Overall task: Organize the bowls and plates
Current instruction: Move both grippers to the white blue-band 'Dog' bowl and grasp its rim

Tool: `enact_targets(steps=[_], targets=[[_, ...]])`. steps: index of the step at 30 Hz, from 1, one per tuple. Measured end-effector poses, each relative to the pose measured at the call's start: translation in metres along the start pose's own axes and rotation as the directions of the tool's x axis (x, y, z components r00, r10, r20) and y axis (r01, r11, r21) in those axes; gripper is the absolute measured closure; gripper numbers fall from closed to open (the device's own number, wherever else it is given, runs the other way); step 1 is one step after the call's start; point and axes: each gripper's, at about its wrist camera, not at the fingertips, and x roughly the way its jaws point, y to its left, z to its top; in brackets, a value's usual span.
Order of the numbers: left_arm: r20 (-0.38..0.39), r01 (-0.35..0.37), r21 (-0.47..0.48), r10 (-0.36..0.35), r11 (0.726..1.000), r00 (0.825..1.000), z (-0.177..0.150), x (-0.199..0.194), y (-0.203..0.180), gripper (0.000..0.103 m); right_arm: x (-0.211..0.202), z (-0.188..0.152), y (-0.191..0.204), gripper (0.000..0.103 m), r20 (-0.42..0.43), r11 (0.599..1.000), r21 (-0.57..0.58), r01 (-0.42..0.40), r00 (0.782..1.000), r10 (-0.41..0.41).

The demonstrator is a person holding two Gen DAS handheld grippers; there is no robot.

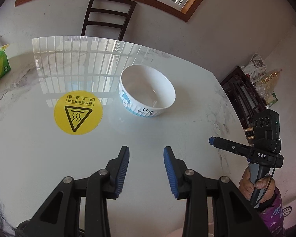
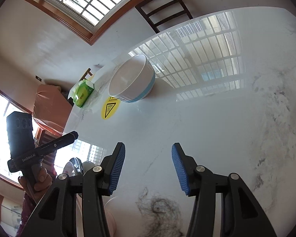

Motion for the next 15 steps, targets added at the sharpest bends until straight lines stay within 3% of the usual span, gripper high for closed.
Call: enact_targets(steps=[8, 15], targets=[[0.075, 0.079, -0.003, -0.078, 0.997, 0.994, 0.043, 0.012, 0.018, 0.066, 0.021, 0.049, -0.004, 0.049, -0.002, 0.998, 0.051, -0.045, 0.999, 0.045], [0.041, 0.112, -0.068, -0.109, 0.991, 0.993, 0.069, 0.037, 0.032, 0.066, 0.040, 0.078, 0.001, 0.046, 0.010, 0.997, 0.068, -0.048, 0.999, 0.048]])
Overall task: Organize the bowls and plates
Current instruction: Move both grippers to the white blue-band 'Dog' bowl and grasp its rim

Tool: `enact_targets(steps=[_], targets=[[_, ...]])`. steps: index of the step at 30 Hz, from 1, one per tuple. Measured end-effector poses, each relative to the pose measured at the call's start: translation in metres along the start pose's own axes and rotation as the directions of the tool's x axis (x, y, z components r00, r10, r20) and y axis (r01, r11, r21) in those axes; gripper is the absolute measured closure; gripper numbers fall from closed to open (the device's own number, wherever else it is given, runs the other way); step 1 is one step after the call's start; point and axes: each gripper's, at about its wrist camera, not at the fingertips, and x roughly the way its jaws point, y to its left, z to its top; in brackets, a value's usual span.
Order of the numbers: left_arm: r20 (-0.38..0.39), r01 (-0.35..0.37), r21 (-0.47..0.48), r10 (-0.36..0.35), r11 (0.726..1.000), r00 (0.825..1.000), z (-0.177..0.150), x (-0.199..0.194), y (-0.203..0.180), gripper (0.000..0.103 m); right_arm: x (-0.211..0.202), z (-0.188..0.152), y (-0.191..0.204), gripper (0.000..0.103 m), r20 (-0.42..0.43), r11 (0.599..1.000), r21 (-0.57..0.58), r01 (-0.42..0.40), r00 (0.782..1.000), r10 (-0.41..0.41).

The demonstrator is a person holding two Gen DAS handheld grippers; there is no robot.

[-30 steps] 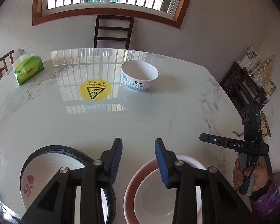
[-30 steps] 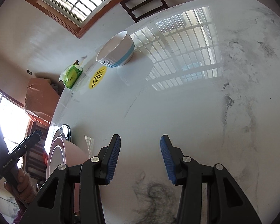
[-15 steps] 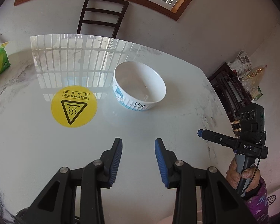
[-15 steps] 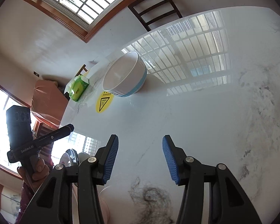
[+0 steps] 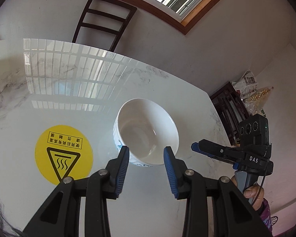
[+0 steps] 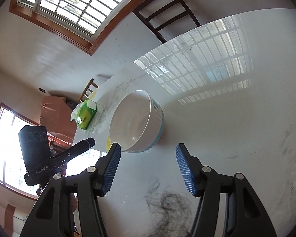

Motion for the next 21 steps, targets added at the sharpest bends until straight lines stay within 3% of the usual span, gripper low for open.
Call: enact_targets(steps=[8, 16, 21], targets=[[-0.015, -0.020, -0.072, 0.019, 0.997, 1.000, 0.010, 0.019, 0.015, 0.066, 0.018, 0.019, 0.002, 0.046, -0.005, 1.000, 0.013, 0.015, 1.000, -0.015], [-0.030, -0.071, -0.092, 0.069, 0.993, 0.997, 0.011, 0.037, 0.021, 0.066, 0.036, 0.027, 0.008, 0.046, -0.028, 0.994, -0.025, 0.105, 0.994, -0.106], [-0.048, -0.106, -0.097, 0.102, 0.990, 0.994, 0.006, 0.046, 0.022, 0.066, 0.046, 0.029, 0.007, 0.048, -0.038, 0.992, -0.028, 0.122, 0.992, -0.123]])
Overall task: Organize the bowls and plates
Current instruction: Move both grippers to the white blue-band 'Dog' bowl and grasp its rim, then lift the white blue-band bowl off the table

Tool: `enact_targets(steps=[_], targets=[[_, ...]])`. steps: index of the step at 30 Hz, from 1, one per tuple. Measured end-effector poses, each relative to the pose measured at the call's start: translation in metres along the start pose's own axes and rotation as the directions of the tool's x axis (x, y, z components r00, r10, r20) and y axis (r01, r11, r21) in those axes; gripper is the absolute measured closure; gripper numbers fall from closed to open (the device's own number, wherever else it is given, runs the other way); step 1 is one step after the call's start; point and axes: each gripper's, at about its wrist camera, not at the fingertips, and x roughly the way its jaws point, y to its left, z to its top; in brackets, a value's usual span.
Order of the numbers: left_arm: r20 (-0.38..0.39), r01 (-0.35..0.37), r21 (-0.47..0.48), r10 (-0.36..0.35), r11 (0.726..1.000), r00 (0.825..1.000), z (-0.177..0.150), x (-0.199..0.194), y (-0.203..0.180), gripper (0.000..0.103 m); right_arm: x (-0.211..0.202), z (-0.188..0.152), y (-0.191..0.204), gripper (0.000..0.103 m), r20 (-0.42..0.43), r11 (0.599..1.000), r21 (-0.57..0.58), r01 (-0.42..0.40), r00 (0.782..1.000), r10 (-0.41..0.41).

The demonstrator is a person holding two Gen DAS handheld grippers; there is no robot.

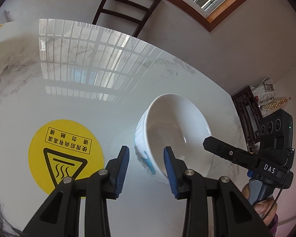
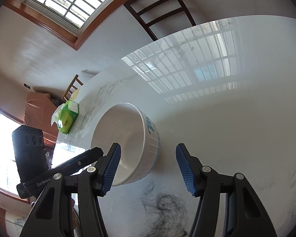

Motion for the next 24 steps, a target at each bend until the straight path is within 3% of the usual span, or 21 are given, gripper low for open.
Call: enact_targets(steps=[7, 9, 14, 24], targets=[[-0.011, -0.014, 0.014, 0.014, 1.000, 1.000, -0.001, 0.009, -0.006, 0.066, 0.016, -0.003, 0.001, 0.070, -0.061, 1.000, 0.001, 0.013, 0.998, -0.013], [0.000, -0.051, 0.031, 0.051, 0.998, 0.999, -0.003, 0.010, -0.009, 0.067, 0.018, -0.004, 0.000, 0.075, -0.071, 1.000, 0.021, 0.005, 0.997, -0.004], [0.003, -0.087, -0.008, 0.087, 0.996, 0.996, -0.007, 0.003, -0.008, 0.082, 0.012, -0.007, 0.000, 0.081, -0.079, 1.000, 0.015, 0.020, 0.997, -0.019], [0.008, -0.129, 0.012, 0.128, 0.992, 0.992, -0.038, -0.030, -0.040, 0.083, -0.019, -0.027, 0.000, 0.085, -0.089, 0.997, 0.075, -0.025, 0.996, 0.031]])
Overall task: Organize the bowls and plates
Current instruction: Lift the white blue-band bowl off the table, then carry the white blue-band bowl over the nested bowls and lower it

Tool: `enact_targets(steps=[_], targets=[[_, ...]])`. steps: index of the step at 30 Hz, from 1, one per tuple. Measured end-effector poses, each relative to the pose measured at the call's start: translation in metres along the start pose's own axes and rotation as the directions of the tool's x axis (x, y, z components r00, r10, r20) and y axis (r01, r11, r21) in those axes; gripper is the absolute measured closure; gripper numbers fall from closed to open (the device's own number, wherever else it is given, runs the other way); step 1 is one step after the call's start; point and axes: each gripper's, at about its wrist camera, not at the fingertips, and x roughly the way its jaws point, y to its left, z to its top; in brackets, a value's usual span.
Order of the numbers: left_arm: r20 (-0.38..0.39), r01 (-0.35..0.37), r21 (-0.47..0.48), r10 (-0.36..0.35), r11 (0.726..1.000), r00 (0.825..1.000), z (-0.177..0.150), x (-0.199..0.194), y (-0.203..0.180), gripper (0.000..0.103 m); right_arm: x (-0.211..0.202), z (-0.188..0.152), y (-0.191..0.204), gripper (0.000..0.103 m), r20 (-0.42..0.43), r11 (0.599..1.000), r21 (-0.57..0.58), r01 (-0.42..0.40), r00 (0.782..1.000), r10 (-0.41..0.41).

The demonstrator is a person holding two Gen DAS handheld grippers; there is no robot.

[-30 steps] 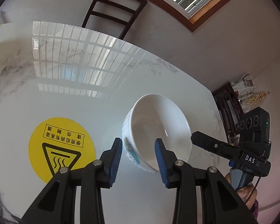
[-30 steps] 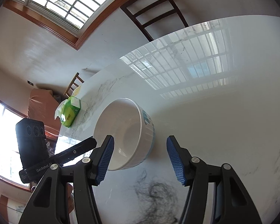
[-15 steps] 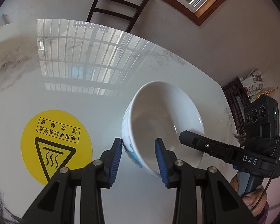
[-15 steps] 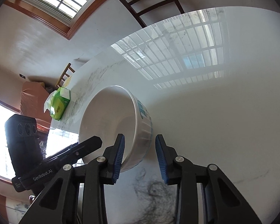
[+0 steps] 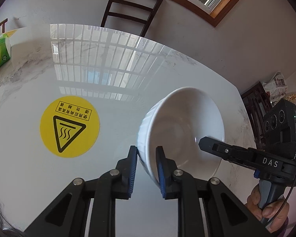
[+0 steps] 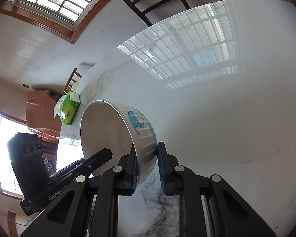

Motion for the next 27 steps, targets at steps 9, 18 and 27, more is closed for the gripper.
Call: enact_targets(steps=[9, 18, 27], targets=[[0.023, -0.019, 0.025, 0.019, 1.000, 1.000, -0.042, -0.060, -0.020, 0.083, -0.043, -0.040, 0.021, 0.085, -0.022, 0.999, -0.011, -0.031, 0.999, 0.031], [0.065, -0.013, 0.042, 0.010, 0.999, 0.998, -0.093, -0.120, -0.027, 0.083, -0.081, -0.096, 0.051, 0.085, -0.037, 0.996, -0.070, -0.058, 0.998, 0.056], [0.077, -0.004, 0.072, -0.001, 0.997, 0.997, -0.147, -0.159, -0.036, 0.083, -0.112, -0.153, 0.066, 0.085, -0.034, 0.991, -0.116, -0.072, 0.997, 0.069]])
